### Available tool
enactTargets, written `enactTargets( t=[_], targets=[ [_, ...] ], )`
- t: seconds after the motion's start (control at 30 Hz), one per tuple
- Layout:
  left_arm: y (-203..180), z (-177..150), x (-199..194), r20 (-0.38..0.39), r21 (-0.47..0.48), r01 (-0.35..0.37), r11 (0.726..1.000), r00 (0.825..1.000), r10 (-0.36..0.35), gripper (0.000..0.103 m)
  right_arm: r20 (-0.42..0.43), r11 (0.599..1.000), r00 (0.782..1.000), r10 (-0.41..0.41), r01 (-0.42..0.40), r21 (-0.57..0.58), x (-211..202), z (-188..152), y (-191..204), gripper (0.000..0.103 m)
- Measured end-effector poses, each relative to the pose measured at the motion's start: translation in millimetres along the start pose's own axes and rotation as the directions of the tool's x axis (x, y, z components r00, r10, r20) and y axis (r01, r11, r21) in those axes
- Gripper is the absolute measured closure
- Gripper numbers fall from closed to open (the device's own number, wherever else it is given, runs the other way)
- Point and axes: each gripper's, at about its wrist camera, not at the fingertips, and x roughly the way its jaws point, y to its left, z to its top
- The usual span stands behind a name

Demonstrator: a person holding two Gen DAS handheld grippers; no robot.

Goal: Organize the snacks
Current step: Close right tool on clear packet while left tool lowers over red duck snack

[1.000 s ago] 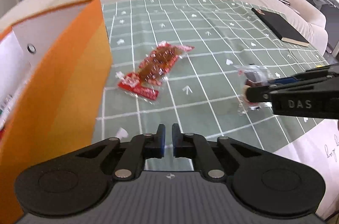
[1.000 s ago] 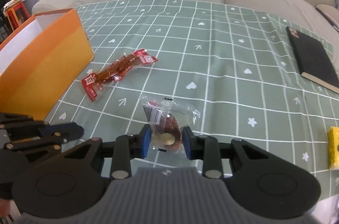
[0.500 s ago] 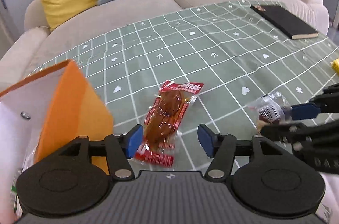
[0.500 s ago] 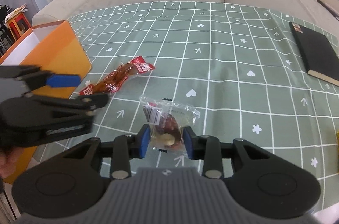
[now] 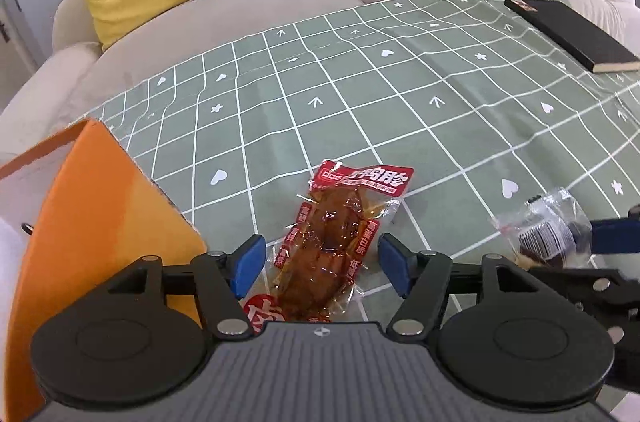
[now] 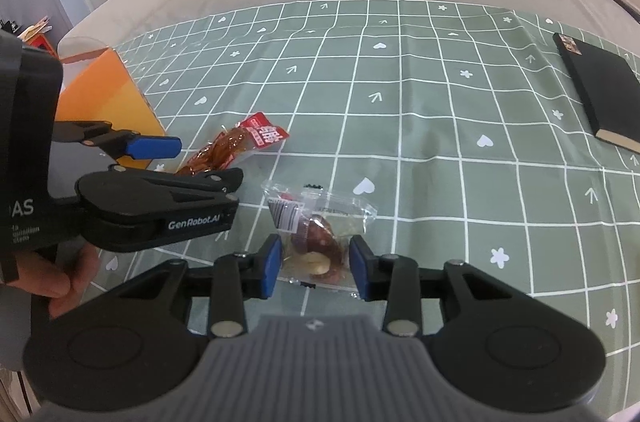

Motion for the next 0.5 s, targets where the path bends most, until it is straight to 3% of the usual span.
enactTargets(
  t=[0.03,0.07,0.17,0.3,0.5],
  targets=[
    [2,0,0,-0.001,-0.014,0.011,1.0,1.0,-0.011,0.032,0.001,1.0,1.0,0.001,-0.001,0.002,0,0,0,0.067],
    [4,-1,0,-0.002,-0.029,0.027,0.999,1.0,-0.027,0.046,0.002,1.0,1.0,0.001,-0.001,0.003,1,0,0,0.067],
    [6,-3,-4,-0.011,-0.05,0.034,0.998,0.999,-0.035,0.059,0.003,1.0,1.0,0.001,-0.001,0.002,0,-2,0,0.068],
    [-1,-10,-13,-0.008,-0.003,0.017,1.0,1.0,-0.017,0.063,0.001,1.0,1.0,-0.004,0.004,-0.011,0,-2,2,0.069],
    [-2,-22,-31,-0.023,-0.062,0.026,0.998,0.999,-0.027,0.067,-0.014,0.999,1.0,-0.008,0.007,-0.048,-4,-5,10,0.071]
  ],
)
